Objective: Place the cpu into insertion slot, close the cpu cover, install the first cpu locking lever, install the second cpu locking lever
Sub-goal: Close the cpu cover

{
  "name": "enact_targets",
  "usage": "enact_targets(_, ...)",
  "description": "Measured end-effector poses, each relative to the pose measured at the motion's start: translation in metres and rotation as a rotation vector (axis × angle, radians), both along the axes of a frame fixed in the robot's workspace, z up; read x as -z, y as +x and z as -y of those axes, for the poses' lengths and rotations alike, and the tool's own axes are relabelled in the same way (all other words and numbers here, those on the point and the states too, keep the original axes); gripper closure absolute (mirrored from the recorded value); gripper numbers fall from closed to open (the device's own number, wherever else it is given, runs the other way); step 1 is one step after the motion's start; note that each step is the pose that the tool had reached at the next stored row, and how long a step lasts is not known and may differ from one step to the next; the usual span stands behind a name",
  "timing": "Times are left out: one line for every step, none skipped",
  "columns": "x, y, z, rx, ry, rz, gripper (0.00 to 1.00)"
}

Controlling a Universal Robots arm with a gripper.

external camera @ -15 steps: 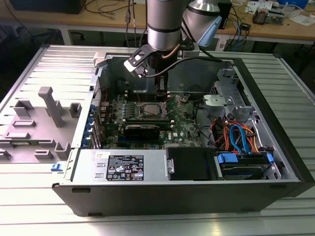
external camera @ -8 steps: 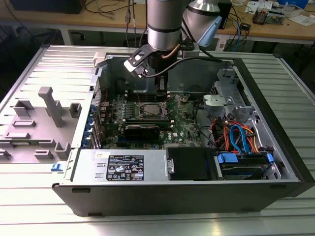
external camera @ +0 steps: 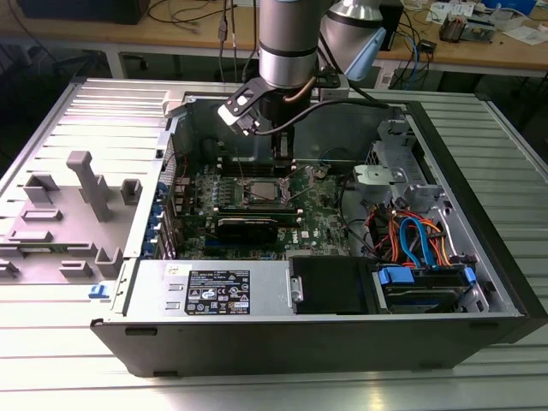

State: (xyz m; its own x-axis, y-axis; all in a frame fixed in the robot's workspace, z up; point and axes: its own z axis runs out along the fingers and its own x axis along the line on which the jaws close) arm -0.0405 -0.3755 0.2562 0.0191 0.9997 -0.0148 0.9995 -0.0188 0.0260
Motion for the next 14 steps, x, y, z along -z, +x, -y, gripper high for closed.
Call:
enact_targets(0.0000,0.0000,0.0000,0.000,-0.0001,-0.0001,0.89)
enact_targets(0.0000,0.0000,0.0000,0.000,-0.0002,0.0000,0.89)
enact_targets(0.0001,0.0001,0.0001,0.000,-0.0001,0.0003,0.89)
enact_targets(0.0002,0.0006,0.0001,0.000,0.0008,0.0005,0.89)
enact_targets(0.0002,0.0006,0.0001,0.000,0.0008,0.0004,0.89)
enact_targets(0.0002,0.0006,0.0001,0.000,0.0009,0.0004,0.89)
enact_targets(0.0002,0.0006,0.0001,0.000,0.0009,0.0004,0.89)
enact_targets(0.0002,0.0006,0.0001,0.000,0.0008,0.0004,0.89)
enact_targets(0.0002,0.0005,0.0001,0.000,0.0009,0.0004,0.89)
enact_targets(0.0002,0.0005,0.0001,0.000,0.0010,0.0004,0.89)
enact_targets(0.0002,0.0005,0.0001,0.000,0.0009,0.0004,0.89)
enact_targets(0.0002,0.0006,0.0001,0.000,0.0010,0.0004,0.89)
enact_targets(0.0002,0.0006,0.0001,0.000,0.0010,0.0004,0.89)
enact_targets(0.0002,0.0009,0.0002,0.000,0.0010,0.0004,0.89)
